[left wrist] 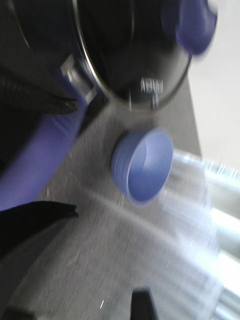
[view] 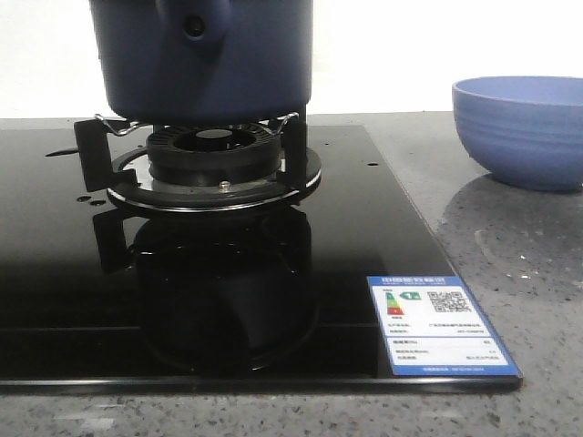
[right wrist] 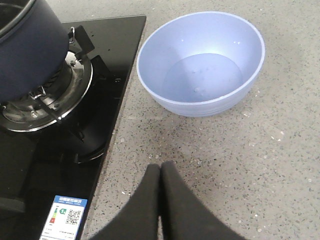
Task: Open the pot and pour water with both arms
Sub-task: 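Grasp the purple handle of the glass pot lid with the left gripper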
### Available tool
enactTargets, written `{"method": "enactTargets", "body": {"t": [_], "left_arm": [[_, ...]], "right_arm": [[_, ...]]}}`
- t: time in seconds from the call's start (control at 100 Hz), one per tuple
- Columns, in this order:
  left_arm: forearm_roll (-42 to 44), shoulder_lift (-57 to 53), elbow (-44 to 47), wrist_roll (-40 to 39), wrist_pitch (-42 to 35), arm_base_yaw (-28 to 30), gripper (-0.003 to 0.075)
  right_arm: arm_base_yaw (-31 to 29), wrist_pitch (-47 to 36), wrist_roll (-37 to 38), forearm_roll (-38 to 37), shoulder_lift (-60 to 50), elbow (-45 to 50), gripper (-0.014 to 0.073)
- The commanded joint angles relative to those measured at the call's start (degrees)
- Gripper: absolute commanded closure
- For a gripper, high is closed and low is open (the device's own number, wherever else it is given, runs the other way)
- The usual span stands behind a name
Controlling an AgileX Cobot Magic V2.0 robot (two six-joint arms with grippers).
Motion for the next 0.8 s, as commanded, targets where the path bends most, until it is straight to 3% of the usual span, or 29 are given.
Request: {"method": "enactTargets", "body": {"t": [0.0, 0.11, 0.25, 0.32, 0.46, 0.65, 0.79], "left_arm": [[-7.7, 0.9, -4.2, 4.8, 3.6, 0.3, 0.0386], [-13.7, 2.1, -7.2, 11.2, 11.5, 2.6, 0.0397], [-19.9, 4.5, -9.7, 18.7, 26.5, 9.9, 0.0397], [-21.8, 5.4, -10.1, 22.6, 30.0, 13.9, 0.0397], [-22.6, 5.9, -10.1, 28.3, 25.1, 18.3, 0.0381], [-20.5, 5.9, -10.1, 29.8, 15.9, 18.4, 0.0190], [-20.4, 7.7, -10.1, 33.2, 14.6, 18.4, 0.0197]], "right_arm": [[0.0, -4.0, -0.9, 0.0, 0.7, -1.8, 0.0658], [0.0, -3.5, -0.9, -0.2, 0.7, -1.8, 0.0658], [0.0, -2.9, -0.9, -0.2, 0.7, -1.8, 0.0658], [0.0, -2.9, -0.9, -0.2, 0.7, -1.8, 0.0658], [0.0, -2.9, -0.9, -0.2, 0.7, -1.8, 0.0658], [0.0, -2.9, -0.9, -0.2, 0.7, -1.8, 0.0658], [0.0, -3.0, -0.9, -0.2, 0.7, -1.7, 0.0658]]}}
